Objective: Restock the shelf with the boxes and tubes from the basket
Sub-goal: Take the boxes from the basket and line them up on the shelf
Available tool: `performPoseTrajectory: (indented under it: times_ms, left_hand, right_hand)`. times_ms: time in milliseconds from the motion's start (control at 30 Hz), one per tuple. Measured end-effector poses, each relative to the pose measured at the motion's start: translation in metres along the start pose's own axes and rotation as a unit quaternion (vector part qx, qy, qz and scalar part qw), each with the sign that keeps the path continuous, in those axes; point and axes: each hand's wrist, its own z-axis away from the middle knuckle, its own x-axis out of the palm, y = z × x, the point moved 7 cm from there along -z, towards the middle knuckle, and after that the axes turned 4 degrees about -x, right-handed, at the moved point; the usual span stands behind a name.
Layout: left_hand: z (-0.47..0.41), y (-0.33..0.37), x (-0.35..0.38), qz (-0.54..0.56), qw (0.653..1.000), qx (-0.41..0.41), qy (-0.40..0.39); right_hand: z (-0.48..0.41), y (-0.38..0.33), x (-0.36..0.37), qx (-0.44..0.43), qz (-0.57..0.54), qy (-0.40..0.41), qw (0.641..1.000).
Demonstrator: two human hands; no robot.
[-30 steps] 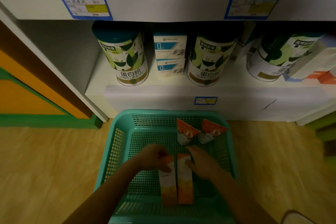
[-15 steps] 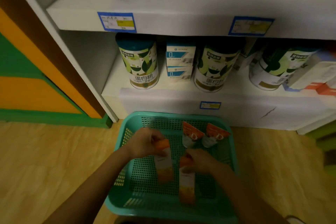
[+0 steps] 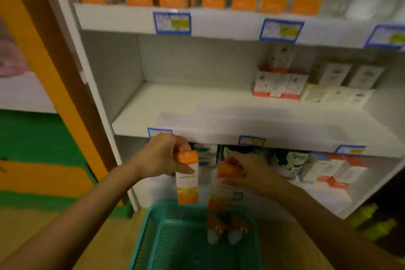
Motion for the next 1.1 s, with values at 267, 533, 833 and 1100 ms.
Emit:
performPoseTrajectory:
  times_ms: [267, 533, 833, 1100]
  left_hand:
    - [0.015, 0.108, -0.151, -0.062, 0.994, 0.066, 0.065]
    - [0.016, 0.187, -0.267, -0.108, 0.975, 0.113, 0.158]
    - [-0.041, 0.226, -0.318, -0.146, 0.957, 0.122, 0.218]
    - [-0.085, 0.216, -0.314, -0.143, 0.962, 0.111, 0.202]
  right_hand:
    - [0.011, -0.104, -0.168, -0.071, 0.046, 0.095, 0.992]
    - [0.029, -0.18, -0.286, -0.114, 0.113, 0.168, 0.973]
    - [0.011, -0.21, -0.361, -0.098, 0.126, 0.246, 0.956]
    - [-0.016, -0.208, -0.374, -0.059, 0.138, 0.267, 0.952]
